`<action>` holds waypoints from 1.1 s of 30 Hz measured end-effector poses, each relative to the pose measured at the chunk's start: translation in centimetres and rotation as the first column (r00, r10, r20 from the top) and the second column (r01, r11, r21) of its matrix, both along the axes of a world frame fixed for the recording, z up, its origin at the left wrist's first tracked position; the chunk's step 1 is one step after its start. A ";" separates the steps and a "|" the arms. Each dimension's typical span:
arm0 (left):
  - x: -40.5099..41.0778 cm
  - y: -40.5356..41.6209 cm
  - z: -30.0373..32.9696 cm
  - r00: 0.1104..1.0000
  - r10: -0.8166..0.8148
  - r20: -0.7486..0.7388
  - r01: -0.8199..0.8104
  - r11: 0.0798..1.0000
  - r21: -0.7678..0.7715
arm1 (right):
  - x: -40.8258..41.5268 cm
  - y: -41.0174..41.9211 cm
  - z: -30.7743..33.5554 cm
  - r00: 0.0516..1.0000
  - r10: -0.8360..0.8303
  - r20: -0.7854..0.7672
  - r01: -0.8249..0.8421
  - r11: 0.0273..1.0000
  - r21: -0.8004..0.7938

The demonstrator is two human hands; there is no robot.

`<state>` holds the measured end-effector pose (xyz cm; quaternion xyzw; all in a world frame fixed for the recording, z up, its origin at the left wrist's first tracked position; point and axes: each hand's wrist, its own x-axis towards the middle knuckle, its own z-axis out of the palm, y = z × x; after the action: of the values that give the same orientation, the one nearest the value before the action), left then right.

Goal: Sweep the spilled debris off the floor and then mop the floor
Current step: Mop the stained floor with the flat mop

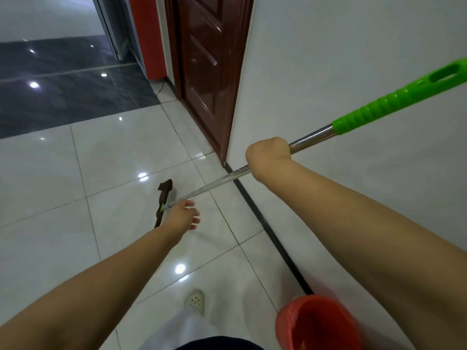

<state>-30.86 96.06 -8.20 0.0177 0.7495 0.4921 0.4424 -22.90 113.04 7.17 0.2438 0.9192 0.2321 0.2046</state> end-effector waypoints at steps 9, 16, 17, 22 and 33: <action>12.2 -4.9 -2.8 0.992 -0.064 0.109 0.070 0.996 -0.052 | 11.3 -6.0 -7.6 0.975 -0.089 0.203 0.115 0.986 -0.120; 15.8 -10.5 -3.7 0.993 -0.080 0.087 0.088 0.992 -0.090 | 17.9 -10.4 -11.7 0.938 -0.183 0.294 0.245 0.951 -0.190; 15.9 -11.4 -3.8 0.994 -0.069 0.088 0.078 0.992 -0.099 | 18.6 -10.8 -11.8 0.937 -0.191 0.292 0.253 0.948 -0.191; 15.2 -15.3 -3.7 0.996 0.029 0.083 -0.018 0.991 -0.131 | 21.3 -12.9 -12.5 0.912 -0.259 0.317 0.343 0.906 -0.249; 9.7 -22.9 -3.9 1.000 -0.026 -0.005 0.025 0.985 -0.172 | 23.5 -20.1 -14.5 0.821 -0.285 0.494 0.496 0.785 -0.371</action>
<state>-21.20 73.14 -12.06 -0.0091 0.7903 0.4200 0.4459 0.59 92.96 -7.34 0.3194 0.8096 -0.0083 0.4924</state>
